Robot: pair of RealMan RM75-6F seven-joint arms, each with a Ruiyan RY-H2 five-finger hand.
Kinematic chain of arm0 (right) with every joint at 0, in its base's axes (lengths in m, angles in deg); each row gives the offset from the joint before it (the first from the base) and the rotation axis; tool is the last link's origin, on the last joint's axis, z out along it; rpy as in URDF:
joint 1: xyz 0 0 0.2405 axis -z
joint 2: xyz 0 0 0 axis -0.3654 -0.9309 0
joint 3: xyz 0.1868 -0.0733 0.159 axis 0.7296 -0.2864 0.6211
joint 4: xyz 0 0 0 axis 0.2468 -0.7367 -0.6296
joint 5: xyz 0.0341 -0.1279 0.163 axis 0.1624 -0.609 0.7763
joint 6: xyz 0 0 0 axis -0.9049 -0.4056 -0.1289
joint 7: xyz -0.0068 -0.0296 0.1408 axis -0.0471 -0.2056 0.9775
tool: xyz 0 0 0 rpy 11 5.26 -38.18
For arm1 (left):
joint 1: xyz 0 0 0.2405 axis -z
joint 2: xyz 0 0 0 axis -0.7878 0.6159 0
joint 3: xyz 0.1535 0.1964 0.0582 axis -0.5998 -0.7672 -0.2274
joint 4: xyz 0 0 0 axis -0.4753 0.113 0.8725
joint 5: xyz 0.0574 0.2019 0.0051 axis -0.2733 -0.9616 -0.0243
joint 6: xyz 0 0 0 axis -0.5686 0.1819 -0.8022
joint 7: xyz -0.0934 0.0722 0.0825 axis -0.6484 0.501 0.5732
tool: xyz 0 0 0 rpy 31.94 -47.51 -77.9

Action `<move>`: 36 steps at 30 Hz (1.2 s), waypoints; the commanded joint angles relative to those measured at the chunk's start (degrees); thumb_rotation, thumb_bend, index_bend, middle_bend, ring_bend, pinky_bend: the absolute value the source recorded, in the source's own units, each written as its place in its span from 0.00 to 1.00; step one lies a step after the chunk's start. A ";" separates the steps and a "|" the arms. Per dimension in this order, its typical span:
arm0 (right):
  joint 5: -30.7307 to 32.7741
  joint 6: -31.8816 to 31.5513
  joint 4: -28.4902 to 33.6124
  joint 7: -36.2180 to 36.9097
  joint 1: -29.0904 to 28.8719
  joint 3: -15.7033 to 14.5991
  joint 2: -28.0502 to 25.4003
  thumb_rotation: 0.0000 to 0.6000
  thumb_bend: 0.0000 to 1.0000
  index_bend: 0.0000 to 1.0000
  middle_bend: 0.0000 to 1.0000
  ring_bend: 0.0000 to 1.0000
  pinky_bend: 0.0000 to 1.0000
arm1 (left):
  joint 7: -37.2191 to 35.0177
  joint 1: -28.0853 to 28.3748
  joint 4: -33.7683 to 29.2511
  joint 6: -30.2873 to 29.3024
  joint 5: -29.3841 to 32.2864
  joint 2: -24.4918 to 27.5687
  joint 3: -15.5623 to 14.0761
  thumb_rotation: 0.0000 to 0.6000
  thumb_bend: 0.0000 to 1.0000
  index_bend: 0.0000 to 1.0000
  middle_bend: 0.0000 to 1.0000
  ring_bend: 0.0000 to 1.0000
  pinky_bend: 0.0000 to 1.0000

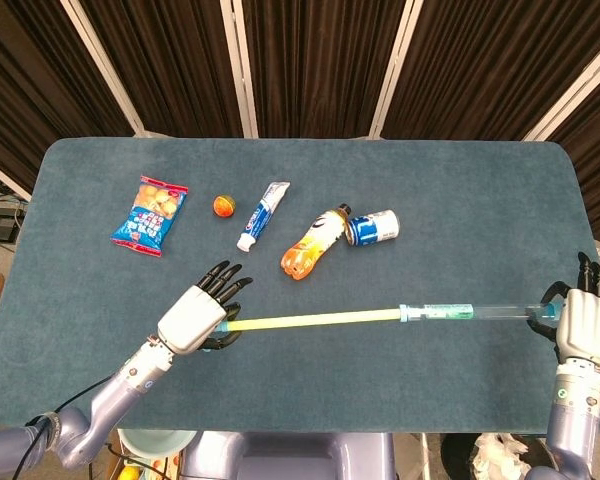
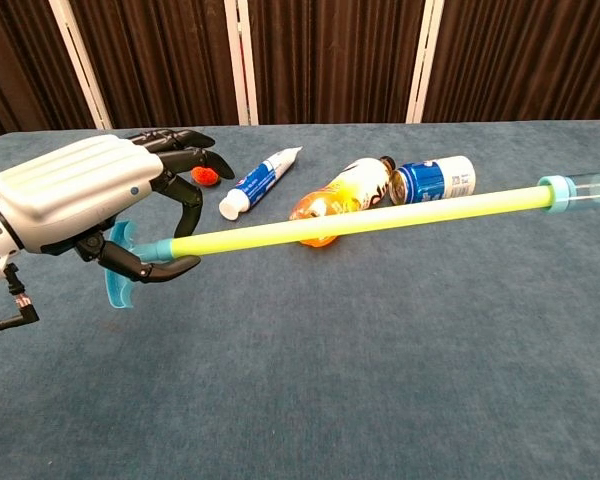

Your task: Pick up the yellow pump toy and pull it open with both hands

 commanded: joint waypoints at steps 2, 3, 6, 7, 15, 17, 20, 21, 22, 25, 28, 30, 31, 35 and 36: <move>0.14 0.88 0.57 -0.04 -0.04 -0.37 -0.43 1.00 0.37 0.68 0.03 0.00 0.00 | -0.59 -0.15 0.13 0.19 -0.19 0.10 -0.26 1.00 0.26 0.48 0.10 0.00 0.07; 0.15 1.02 0.66 -0.05 -0.04 -0.45 -0.51 1.00 0.36 0.65 0.02 0.00 0.00 | -0.65 -0.15 0.13 0.42 -0.19 0.17 -0.39 1.00 0.22 0.41 0.09 0.00 0.07; 0.36 1.53 0.75 -0.41 -0.05 -0.80 -0.83 1.00 0.32 0.46 0.00 0.00 0.00 | -0.61 -0.02 0.01 1.51 -0.03 0.49 -0.77 1.00 0.15 0.25 0.05 0.00 0.06; 0.59 1.69 0.77 -0.68 -0.04 -0.93 -0.97 1.00 0.31 0.40 0.00 0.00 0.00 | -0.55 -0.02 -0.11 1.90 0.13 0.61 -0.85 1.00 0.13 0.21 0.04 0.00 0.06; 2.25 2.83 1.48 -2.03 -0.33 -1.20 -1.67 1.00 0.17 0.08 0.00 0.00 0.00 | -1.43 -0.54 -1.49 3.19 1.46 1.45 -1.12 1.00 0.05 0.06 0.01 0.00 0.04; 2.23 3.09 1.67 -1.67 -0.36 -1.19 -1.73 1.00 0.16 0.06 0.00 0.00 0.00 | -1.67 -0.78 -1.84 2.86 1.41 1.70 -1.16 1.00 0.05 0.05 0.01 0.00 0.04; 1.63 3.15 1.61 -1.26 -0.35 -1.39 -1.86 1.00 0.16 0.04 0.00 0.00 0.00 | -1.95 -1.57 -2.71 2.01 1.51 2.52 -1.38 1.00 0.05 0.05 0.01 0.00 0.04; 1.39 3.21 1.69 -0.95 -0.29 -1.51 -1.92 1.00 0.15 0.04 0.00 0.00 0.00 | -2.03 -1.95 -3.17 1.59 1.54 3.00 -1.47 1.00 0.04 0.05 0.01 0.00 0.04; 1.15 3.30 1.78 -0.66 -0.24 -1.62 -2.00 1.00 0.14 0.04 0.00 0.00 0.00 | -2.13 -2.34 -3.58 1.20 1.63 3.48 -1.53 1.00 0.04 0.05 0.01 0.00 0.04; -0.88 4.70 2.32 1.49 -0.19 -2.43 -2.59 1.00 0.09 0.04 0.00 0.00 0.00 | -2.81 -4.59 -5.59 -0.12 3.78 6.01 -1.90 1.00 0.00 0.05 0.00 0.00 0.04; -4.52 7.52 2.46 6.19 -0.01 -3.70 -3.98 1.00 0.09 0.04 0.00 0.00 0.00 | -2.69 -6.87 -9.16 -0.70 7.35 9.13 -1.98 1.00 0.00 0.06 0.00 0.00 0.04; -7.51 8.12 2.00 8.58 0.27 -4.64 -4.69 1.00 0.09 0.04 0.00 0.00 0.00 | -1.99 -8.25 -10.47 -1.83 8.67 11.19 -1.96 1.00 0.00 0.06 0.00 0.00 0.04; -9.16 7.93 1.68 9.38 0.45 -5.11 -4.91 1.00 0.09 0.04 0.00 0.00 0.00 | -1.61 -8.95 -10.81 -2.58 9.02 12.10 -2.00 1.00 0.00 0.06 0.00 0.00 0.04; -17.15 4.72 -0.52 11.41 1.79 -7.45 -5.20 1.00 0.08 0.04 0.00 0.00 0.00 | -1.88 -12.63 -12.59 -5.85 11.43 16.28 -2.30 1.00 0.00 0.06 0.00 0.00 0.04; -18.64 3.84 -1.12 11.67 2.14 -7.87 -5.21 1.00 0.08 0.04 0.00 0.00 0.00 | -2.23 -13.33 -13.08 -6.28 11.84 17.16 -2.43 1.00 0.00 0.06 0.00 0.00 0.04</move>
